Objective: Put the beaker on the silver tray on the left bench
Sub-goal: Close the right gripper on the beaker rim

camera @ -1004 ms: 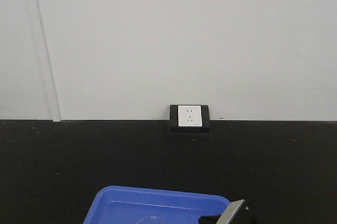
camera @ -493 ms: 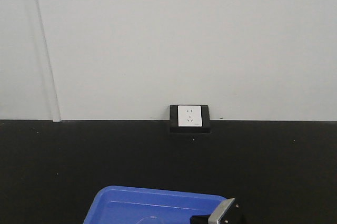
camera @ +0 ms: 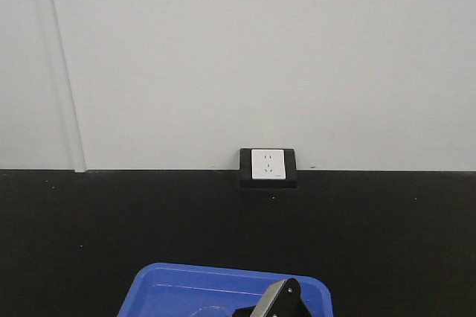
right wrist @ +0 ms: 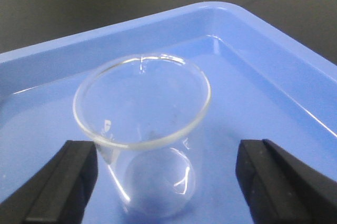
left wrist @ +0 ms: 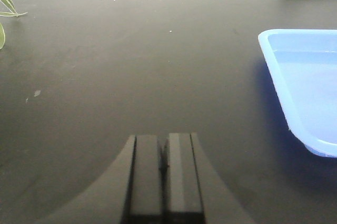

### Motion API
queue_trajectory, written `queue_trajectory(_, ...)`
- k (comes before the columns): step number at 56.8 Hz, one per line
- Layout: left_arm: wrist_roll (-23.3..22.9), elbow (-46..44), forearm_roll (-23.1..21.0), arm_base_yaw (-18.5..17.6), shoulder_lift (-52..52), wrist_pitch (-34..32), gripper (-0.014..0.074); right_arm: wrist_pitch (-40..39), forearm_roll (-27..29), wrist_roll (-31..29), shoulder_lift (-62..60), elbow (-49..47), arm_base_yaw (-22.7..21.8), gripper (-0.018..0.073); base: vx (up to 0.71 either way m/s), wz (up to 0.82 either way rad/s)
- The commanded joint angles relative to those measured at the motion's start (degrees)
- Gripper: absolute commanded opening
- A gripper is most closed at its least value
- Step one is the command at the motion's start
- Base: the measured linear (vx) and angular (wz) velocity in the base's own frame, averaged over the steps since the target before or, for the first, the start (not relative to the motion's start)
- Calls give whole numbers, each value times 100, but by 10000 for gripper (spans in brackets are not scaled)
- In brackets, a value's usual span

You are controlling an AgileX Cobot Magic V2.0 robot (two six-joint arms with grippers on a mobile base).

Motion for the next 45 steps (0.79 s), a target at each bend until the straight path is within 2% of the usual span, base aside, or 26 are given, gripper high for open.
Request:
queue_trajectory(1,-8,159,-9,-34,-90,-443,1,-427,100,-10,-193,-138,-3,583,0,0)
queue_trajectory(23,-8,159,-9,-34,-90,-443,1,-864,56,417,324,-728,10,583,0,0)
queue_trajectory(38,-8,159,-9,-34,-90,-443,1,-657,42,610,620,-1418,293,582,0,0)
queue_trajectory(45,-8,159,-9,-34,-90,-443,1,-623,101,623,777,-1657,409,548,0,0)
